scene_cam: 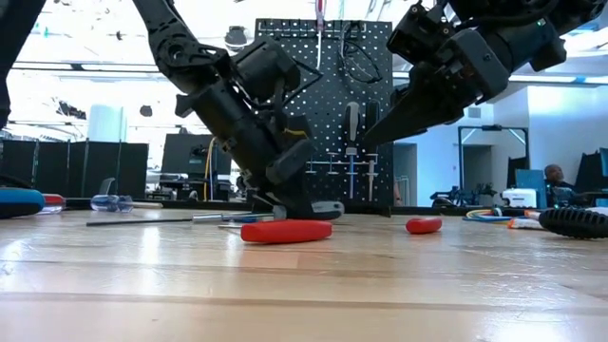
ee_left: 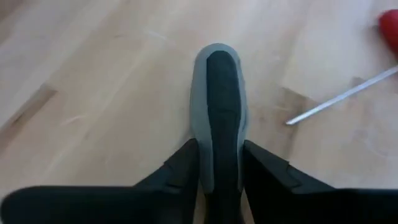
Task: Hang tools onto peg board
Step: Hang the transparent blue screwdriver on the pegboard
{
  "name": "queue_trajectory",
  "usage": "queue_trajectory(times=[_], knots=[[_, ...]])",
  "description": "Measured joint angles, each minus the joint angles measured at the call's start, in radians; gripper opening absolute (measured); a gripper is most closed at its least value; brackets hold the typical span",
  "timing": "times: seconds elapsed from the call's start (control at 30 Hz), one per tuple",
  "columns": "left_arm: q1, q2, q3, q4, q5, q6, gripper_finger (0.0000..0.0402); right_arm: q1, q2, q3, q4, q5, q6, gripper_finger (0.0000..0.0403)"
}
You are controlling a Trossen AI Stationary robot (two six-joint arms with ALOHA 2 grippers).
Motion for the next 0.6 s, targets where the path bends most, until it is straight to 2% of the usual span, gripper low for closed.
queue_trajectory(times=[0.07, 0.17, 0.43, 0.6], knots=[[-0.007, 0.000, 0.000, 0.010, 0.008, 0.003, 0.0081, 0.000, 0.000, 0.000, -0.006, 0.000, 0.003, 0.0198], [-0.009, 0.000, 0.000, 0.010, 0.010, 0.005, 0.0084, 0.000, 0.000, 0.000, -0.012, 0.000, 0.002, 0.0198], [-0.009, -0.015, -0.001, -0.018, 0.014, 0.015, 0.0203, 0.000, 0.000, 0.000, -0.011, 0.000, 0.006, 0.0198], [-0.012, -0.110, -0.001, -0.107, 0.051, 0.017, 0.0247, 0.000, 0.000, 0.000, -0.012, 0.000, 0.006, 0.0198]])
